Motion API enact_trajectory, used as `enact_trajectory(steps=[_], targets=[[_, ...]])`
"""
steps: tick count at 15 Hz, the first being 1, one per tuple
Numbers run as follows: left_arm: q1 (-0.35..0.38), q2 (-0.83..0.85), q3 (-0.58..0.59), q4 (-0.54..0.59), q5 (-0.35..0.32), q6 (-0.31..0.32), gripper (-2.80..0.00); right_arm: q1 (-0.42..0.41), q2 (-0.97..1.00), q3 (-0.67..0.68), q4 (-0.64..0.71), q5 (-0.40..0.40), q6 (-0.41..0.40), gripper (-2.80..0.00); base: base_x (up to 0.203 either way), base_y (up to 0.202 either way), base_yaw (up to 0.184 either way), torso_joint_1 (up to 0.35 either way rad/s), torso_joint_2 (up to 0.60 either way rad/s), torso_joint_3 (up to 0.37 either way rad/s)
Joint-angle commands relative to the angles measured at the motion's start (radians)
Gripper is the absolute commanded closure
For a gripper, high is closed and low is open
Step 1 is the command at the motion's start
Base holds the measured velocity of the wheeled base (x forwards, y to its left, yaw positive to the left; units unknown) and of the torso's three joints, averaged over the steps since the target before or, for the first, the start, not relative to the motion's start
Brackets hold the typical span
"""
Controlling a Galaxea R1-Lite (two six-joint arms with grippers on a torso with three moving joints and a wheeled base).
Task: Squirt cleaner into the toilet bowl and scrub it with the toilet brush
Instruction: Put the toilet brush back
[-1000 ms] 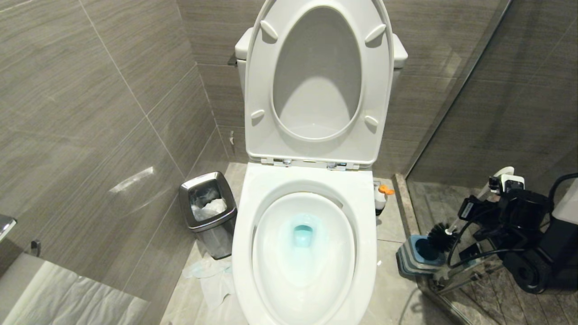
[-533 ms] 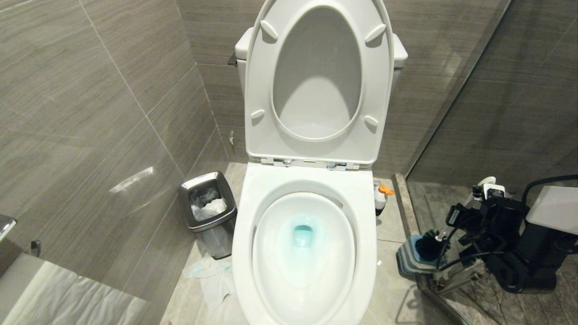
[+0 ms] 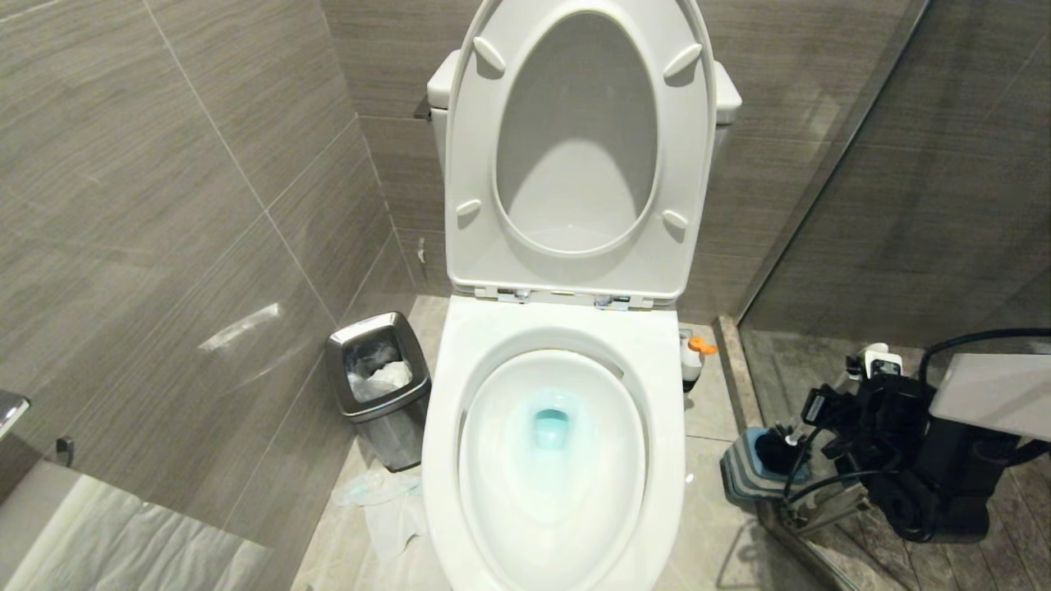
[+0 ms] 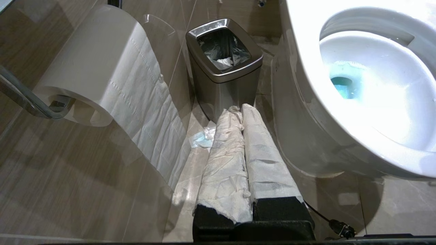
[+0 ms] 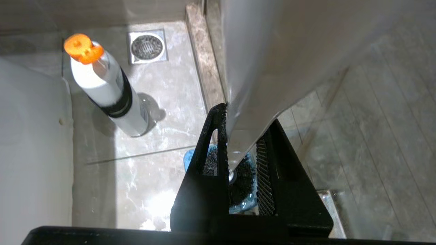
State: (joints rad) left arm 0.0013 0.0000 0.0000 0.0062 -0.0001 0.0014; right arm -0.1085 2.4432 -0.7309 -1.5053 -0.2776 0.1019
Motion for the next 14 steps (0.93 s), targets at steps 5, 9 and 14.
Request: enact_trajectory(steps=[5, 9, 14], targets=[[0.000, 0.000, 0.000, 0.000, 0.000, 0.002, 0.00, 0.000, 0.027, -0.007, -0.009, -0.005, -0.002, 0.00, 0.000, 0.000, 0.000, 0.000, 0.00, 0.000], [0.000, 0.000, 0.000, 0.000, 0.000, 0.002, 0.00, 0.000, 0.022, -0.004, -0.010, -0.005, -0.001, 0.00, 0.000, 0.000, 0.000, -0.001, 0.00, -0.018], [0.000, 0.000, 0.000, 0.000, 0.000, 0.000, 0.00, 0.000, 0.007, -0.001, -0.010, -0.005, -0.001, 0.00, 0.000, 0.000, 0.000, 0.002, 0.00, -0.133]])
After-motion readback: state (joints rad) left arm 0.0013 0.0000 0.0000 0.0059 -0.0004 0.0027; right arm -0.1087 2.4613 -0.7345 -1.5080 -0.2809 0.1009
